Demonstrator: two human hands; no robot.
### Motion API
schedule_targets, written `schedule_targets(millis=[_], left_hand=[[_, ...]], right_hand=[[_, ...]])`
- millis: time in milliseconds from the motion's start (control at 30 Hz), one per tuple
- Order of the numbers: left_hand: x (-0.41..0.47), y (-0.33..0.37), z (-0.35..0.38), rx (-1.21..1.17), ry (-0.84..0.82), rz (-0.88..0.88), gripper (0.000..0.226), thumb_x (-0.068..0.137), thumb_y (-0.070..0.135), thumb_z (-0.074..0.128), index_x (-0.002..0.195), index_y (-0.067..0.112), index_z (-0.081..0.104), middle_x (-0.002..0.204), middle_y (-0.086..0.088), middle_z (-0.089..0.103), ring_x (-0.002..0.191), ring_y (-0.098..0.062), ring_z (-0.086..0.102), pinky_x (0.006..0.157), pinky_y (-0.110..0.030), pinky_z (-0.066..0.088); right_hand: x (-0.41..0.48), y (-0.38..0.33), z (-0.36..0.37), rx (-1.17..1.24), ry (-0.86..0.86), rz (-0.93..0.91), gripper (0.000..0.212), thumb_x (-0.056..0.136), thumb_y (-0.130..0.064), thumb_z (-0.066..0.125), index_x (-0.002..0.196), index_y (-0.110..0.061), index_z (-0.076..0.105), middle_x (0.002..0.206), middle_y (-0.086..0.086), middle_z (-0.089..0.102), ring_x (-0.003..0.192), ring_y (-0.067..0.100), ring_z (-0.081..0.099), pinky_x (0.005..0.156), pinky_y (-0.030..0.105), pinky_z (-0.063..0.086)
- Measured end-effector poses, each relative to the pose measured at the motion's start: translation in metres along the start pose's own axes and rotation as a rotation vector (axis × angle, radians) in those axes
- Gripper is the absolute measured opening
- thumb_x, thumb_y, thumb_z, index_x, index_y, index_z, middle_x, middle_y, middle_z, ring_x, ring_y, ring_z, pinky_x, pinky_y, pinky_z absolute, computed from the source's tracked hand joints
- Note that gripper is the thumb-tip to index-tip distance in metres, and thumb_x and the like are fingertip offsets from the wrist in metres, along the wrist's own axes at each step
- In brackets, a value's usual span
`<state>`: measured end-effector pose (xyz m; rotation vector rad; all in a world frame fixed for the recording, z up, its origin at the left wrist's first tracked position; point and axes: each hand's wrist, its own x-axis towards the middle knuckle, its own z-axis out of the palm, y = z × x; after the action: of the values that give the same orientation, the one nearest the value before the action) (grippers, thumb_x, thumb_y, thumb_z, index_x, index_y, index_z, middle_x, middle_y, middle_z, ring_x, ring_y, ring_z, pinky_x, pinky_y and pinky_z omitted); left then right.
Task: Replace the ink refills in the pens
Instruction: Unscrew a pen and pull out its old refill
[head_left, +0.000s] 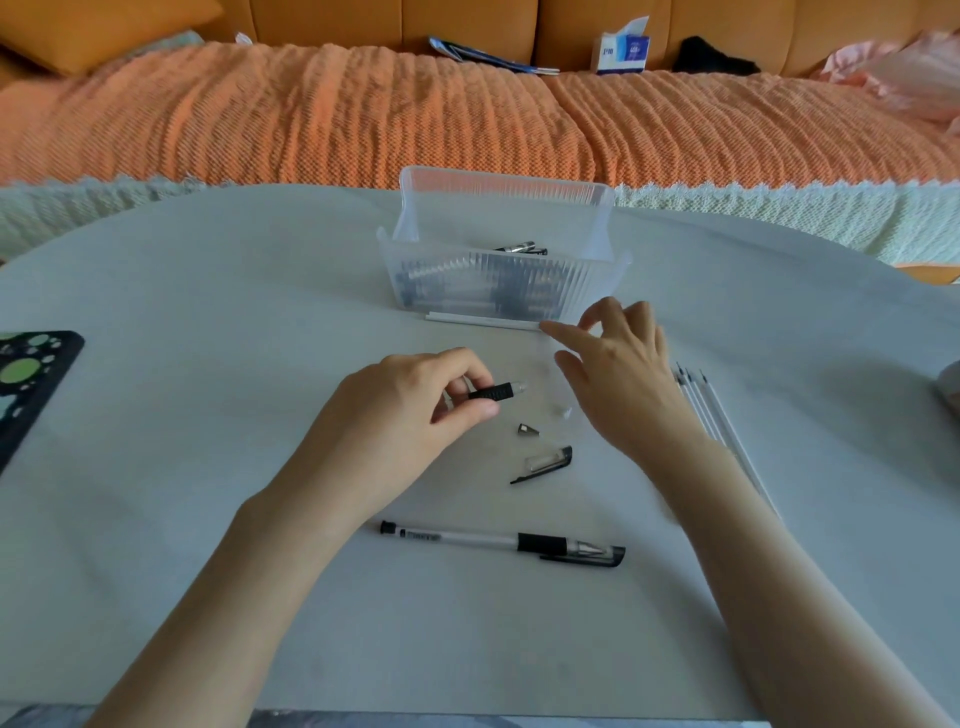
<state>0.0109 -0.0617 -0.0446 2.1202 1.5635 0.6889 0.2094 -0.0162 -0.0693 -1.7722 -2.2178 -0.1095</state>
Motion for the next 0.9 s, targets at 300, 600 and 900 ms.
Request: schedule_targets(millis=[300,600,900], left_hand=[[0.0,-0.001,0.0,-0.01,-0.006,-0.017,0.008,0.082,0.042,0.063,0.086,0.036,0.059,0.073,0.018,0.059,0.07,-0.003,0.054,0.066,-0.025,0.047],[0.002,-0.006,-0.003,-0.049,0.039,-0.054,0.005,0.088,0.034,0.058,0.088,0.03,0.056,0.078,0.016,0.064,0.068,-0.002,0.057,0.07,-0.032,0.049],[0.006,-0.017,-0.009,-0.176,0.134,-0.142,0.006,0.09,0.017,0.058,0.087,0.02,0.054,0.075,0.01,0.067,0.065,-0.004,0.062,0.076,-0.038,0.052]], right_hand=[[0.005,0.003,0.01,0.104,0.093,0.023,0.018,0.087,-0.015,0.063,0.104,-0.015,0.07,0.102,0.009,0.06,0.101,0.031,0.04,0.084,0.028,0.026],[-0.001,0.004,0.003,0.224,0.098,0.052,0.005,0.085,-0.011,0.064,0.087,-0.006,0.066,0.087,0.002,0.062,0.093,0.024,0.041,0.077,0.022,0.024],[-0.017,0.006,-0.023,0.657,0.038,0.172,0.013,0.085,-0.01,0.062,0.077,-0.021,0.061,0.074,-0.002,0.063,0.061,-0.004,0.043,0.058,0.008,0.032]])
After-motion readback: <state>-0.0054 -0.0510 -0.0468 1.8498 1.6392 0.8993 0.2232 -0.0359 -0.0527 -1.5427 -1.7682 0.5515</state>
